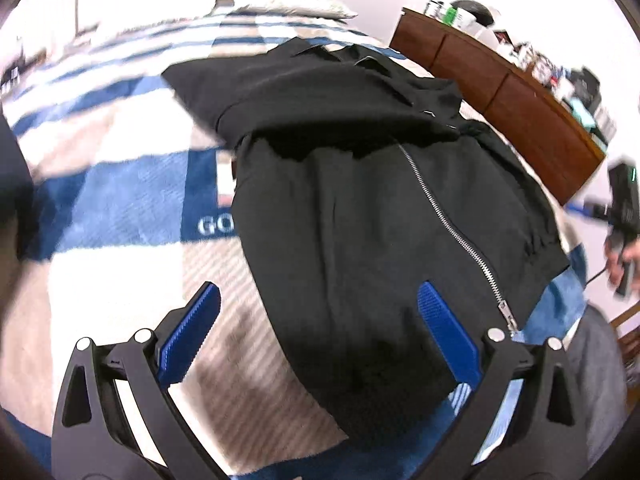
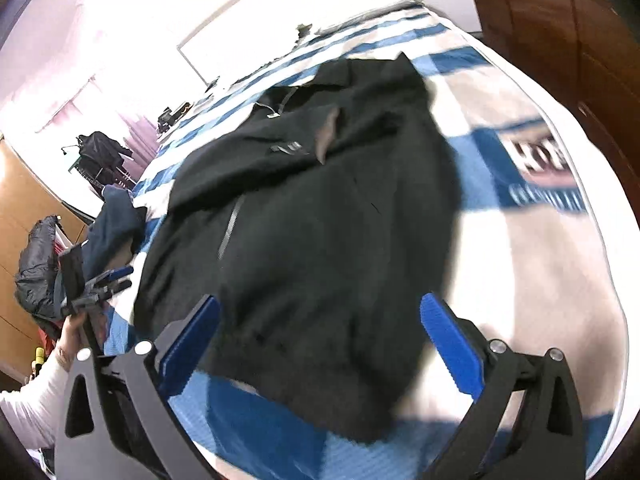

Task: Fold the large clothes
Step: 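Grasp the jacket side edge with the right gripper and fold it inward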

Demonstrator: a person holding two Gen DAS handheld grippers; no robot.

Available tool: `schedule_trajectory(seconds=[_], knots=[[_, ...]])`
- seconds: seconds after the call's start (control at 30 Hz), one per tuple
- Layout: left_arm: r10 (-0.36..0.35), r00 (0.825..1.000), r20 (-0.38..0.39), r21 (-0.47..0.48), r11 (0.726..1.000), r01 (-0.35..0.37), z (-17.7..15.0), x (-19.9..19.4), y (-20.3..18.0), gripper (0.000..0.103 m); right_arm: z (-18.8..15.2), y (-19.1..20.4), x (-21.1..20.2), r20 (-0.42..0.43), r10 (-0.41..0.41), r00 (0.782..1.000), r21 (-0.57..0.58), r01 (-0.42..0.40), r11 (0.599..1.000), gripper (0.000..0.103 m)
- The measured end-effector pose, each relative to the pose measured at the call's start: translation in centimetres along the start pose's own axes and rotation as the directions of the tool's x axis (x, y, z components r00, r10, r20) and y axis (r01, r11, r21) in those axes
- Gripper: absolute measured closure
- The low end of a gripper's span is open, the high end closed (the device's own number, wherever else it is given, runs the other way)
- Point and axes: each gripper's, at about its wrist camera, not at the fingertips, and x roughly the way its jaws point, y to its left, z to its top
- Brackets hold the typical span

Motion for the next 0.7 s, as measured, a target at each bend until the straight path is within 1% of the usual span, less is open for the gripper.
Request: schedule_trajectory(seconds=[0.07,0.13,0.2,0.27,0.33,0.4,0.47,0.5,0.57,0.63,0.7], knots=[[-0.038,0.999,0.006,-0.041,0.998,0.038,-0.2,0.2,0.6,0.006,-0.8,-1.4,0.3,-0.013,0.039,0.999,0.061,-0.038,0.997,0.005],[-0.072,0.997,0.020,-0.081,0.994,0.073,-0.2,0.7,0.9,0.006,-1.5,-2.3,0.8,-0.013,0.074,0.997,0.097,-0.073,0.993,0.005],[-0.068,0.997,0.020,-0.101,0.992,0.070,-0.1,1.4,0.8,0.006,-2.0,-2.6,1.4,-0.016,0.115,0.993,0.102,-0.113,0.988,0.005],[-0.045,0.999,0.025,-0.112,0.993,0.048,-0.2,2.0,0.6,0.006,-2.4,-2.6,1.7,-0.023,0.132,0.991,0.099,-0.129,0.987,0.005],[-0.053,0.999,0.014,-0.126,0.991,0.054,-0.2,2.7,0.5,0.006,-2.6,-2.2,2.4,-0.027,0.148,0.989,0.096,-0.144,0.985,0.005],[-0.084,0.996,-0.014,-0.137,0.987,0.081,-0.4,3.8,0.0,0.006,-2.6,-2.0,3.0,-0.019,0.142,0.990,0.105,-0.140,0.985,0.004],[-0.119,0.992,-0.032,-0.129,0.985,0.114,-0.6,4.4,-0.6,0.006,-2.6,-2.1,3.4,-0.014,0.138,0.990,0.119,-0.135,0.984,0.004],[-0.128,0.991,-0.037,-0.123,0.985,0.123,-0.7,4.6,-0.8,0.006,-2.5,-2.2,3.6,-0.018,0.112,0.994,0.118,-0.109,0.987,0.004],[-0.120,0.992,-0.044,-0.114,0.987,0.114,-1.1,4.8,-1.4,0.006,-2.4,-2.7,3.4,-0.018,0.055,0.998,0.124,-0.052,0.991,0.004],[-0.140,0.990,-0.033,-0.139,0.981,0.134,-1.5,4.6,-1.3,0.006,-2.8,-3.6,3.1,-0.019,0.069,0.997,0.162,-0.065,0.985,0.004],[-0.165,0.986,-0.024,-0.161,0.974,0.159,-1.8,4.4,-1.2,0.006,-3.2,-3.9,3.6,-0.049,0.085,0.995,0.177,-0.075,0.981,0.004]])
